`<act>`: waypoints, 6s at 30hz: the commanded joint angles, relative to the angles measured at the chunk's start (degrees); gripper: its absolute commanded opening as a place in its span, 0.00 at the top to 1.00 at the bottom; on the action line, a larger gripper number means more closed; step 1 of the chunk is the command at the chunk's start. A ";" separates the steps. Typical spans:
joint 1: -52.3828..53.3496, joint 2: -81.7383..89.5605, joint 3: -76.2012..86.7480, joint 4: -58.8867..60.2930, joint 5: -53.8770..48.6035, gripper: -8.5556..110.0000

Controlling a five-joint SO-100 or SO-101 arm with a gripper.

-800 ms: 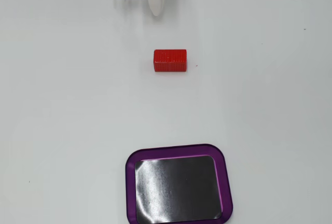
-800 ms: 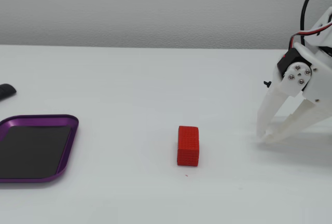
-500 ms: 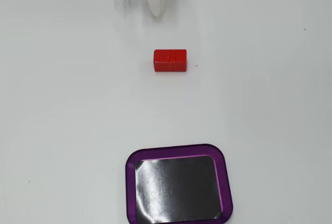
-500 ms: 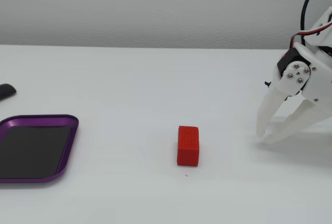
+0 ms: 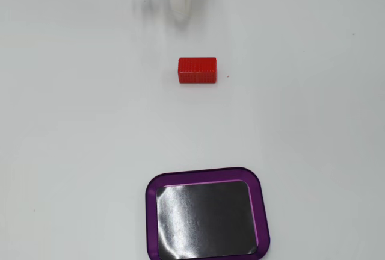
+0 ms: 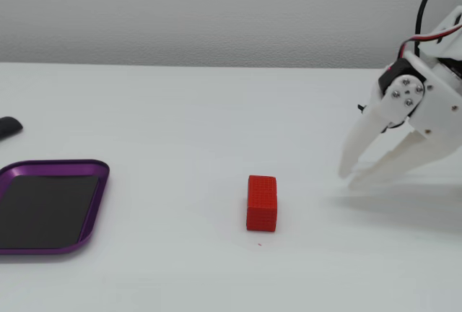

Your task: Pick up the cube and place it in the box.

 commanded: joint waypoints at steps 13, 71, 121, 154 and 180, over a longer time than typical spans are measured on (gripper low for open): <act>0.97 -23.12 -20.83 -1.67 -13.01 0.83; -14.15 -92.02 -72.95 -2.46 -8.96 0.93; -11.87 -133.42 -120.76 -13.71 -15.47 0.84; -11.78 -92.37 -113.12 33.75 -9.32 0.80; -7.29 2.99 -18.02 4.13 -9.32 0.79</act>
